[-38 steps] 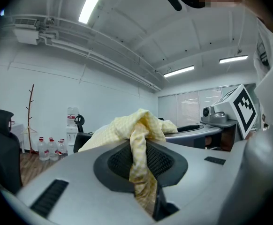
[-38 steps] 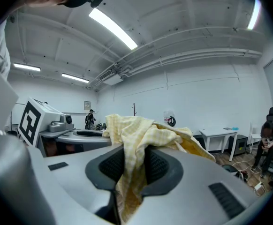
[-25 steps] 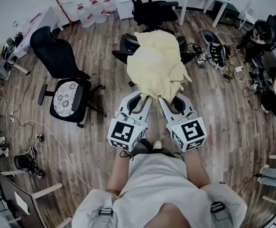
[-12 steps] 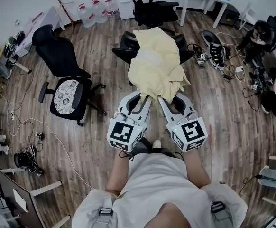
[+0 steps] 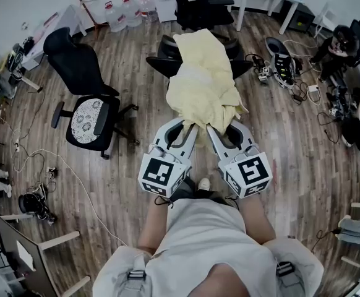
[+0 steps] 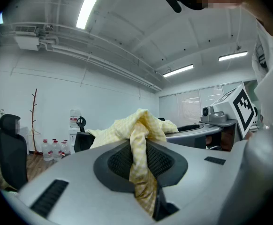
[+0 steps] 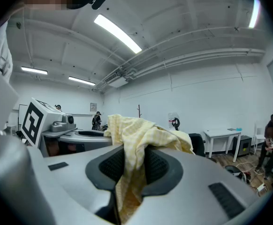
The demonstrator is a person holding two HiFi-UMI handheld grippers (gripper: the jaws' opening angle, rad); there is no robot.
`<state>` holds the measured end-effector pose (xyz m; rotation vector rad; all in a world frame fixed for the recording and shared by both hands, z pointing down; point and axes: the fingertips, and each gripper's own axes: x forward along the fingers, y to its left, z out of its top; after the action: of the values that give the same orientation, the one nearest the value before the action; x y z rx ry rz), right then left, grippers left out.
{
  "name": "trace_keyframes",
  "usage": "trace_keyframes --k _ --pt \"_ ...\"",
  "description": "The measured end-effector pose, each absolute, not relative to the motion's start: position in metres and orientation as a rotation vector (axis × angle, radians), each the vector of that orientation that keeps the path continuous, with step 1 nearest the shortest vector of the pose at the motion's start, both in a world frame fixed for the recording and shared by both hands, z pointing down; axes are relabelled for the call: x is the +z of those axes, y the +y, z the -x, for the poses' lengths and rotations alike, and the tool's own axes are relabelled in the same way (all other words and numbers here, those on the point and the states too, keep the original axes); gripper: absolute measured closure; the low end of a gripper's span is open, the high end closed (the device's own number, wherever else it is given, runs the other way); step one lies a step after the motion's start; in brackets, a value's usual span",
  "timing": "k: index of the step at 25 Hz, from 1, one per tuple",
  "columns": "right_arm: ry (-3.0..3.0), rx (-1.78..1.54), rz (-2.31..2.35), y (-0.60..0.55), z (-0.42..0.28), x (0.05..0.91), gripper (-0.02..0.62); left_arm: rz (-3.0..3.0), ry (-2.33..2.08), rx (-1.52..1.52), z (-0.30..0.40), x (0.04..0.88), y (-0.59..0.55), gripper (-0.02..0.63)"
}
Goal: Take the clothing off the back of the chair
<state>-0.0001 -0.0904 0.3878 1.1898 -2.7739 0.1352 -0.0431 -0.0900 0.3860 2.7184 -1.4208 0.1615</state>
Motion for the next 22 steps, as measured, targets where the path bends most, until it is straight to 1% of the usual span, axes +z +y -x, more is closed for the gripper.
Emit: trace_keyframes --k 22 --pt "-2.71 0.129 -1.309 -0.051 0.022 0.383 0.505 -2.777 -1.281 0.127 0.065 0.382 -0.053 0.534"
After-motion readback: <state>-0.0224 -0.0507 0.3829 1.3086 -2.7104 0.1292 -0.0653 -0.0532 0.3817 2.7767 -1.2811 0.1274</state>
